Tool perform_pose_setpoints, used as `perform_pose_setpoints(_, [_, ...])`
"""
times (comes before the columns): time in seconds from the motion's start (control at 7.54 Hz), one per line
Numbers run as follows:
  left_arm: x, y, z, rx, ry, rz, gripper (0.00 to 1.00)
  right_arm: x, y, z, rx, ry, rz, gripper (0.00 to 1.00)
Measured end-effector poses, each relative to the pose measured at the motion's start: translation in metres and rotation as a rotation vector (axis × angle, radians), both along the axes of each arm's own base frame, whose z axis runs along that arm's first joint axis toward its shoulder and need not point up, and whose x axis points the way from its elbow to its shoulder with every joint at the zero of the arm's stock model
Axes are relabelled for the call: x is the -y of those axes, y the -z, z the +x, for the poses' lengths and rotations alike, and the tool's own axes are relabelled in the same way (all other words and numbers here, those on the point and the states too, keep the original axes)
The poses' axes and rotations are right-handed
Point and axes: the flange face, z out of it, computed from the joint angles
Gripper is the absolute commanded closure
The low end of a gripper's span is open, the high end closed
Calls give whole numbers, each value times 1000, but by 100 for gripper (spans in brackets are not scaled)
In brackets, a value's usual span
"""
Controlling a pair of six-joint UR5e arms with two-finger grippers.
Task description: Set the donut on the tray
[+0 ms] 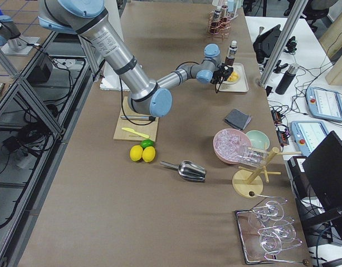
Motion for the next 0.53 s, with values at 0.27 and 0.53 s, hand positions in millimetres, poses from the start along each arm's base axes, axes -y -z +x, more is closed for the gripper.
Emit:
perform_pose_setpoints(0.27, [0,0,0,-1,-1,1,2,15,9,-25,13,-75,-45,100])
perform_pose_setpoints(0.53, [0,0,1,-1,-2,1,2,32,16,-48,22,-142,-81,100])
